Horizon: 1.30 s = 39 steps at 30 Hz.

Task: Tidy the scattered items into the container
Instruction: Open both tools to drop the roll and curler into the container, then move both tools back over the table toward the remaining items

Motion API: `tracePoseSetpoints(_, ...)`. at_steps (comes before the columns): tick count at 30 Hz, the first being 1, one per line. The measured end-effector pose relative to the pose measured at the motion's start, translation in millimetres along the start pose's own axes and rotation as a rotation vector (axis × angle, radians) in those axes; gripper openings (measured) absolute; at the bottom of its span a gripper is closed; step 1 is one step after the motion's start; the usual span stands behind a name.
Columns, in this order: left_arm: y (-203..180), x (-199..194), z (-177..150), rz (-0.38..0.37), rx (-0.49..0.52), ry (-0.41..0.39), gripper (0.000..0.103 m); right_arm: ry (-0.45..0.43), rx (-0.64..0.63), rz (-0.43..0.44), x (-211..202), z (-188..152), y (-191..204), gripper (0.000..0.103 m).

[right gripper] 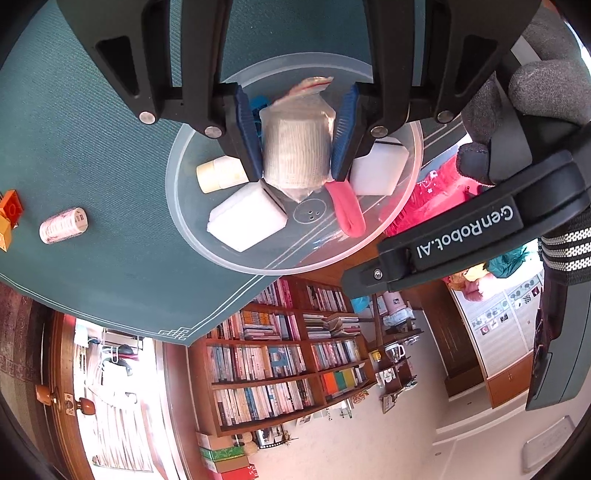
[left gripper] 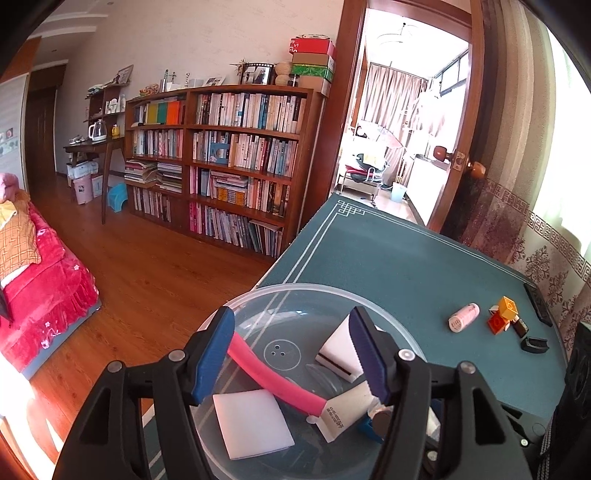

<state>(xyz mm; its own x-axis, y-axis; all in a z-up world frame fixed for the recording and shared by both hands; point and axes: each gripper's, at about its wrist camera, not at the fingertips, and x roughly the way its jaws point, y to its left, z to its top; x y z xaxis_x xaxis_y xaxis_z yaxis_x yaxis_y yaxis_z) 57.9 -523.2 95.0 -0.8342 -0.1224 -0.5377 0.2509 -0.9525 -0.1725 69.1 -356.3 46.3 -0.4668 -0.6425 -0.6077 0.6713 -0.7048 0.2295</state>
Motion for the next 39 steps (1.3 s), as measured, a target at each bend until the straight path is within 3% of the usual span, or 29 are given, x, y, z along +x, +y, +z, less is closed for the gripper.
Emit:
tracePoseSetpoints(2, 1, -1, 1, 0.001, -0.007, -0.002, 0.069, 0.008, 0.0, 0.015, 4, 1, -1, 0.052)
tracePoseSetpoints(4, 3, -2, 1, 0.002, -0.016, -0.006, 0.07, 0.017, 0.003, 0.03, 6, 1, -1, 0.054)
tracePoseSetpoints(25, -8, 5, -6, -0.015, -0.011, 0.023, 0.07, -0.029, 0.065, -0.105, -28, -6, -49, 0.054)
tracePoseSetpoints(39, -51, 9, -16, -0.073, 0.087, 0.053, 0.076, -0.04, 0.168, -0.244, -58, -24, -114, 0.054)
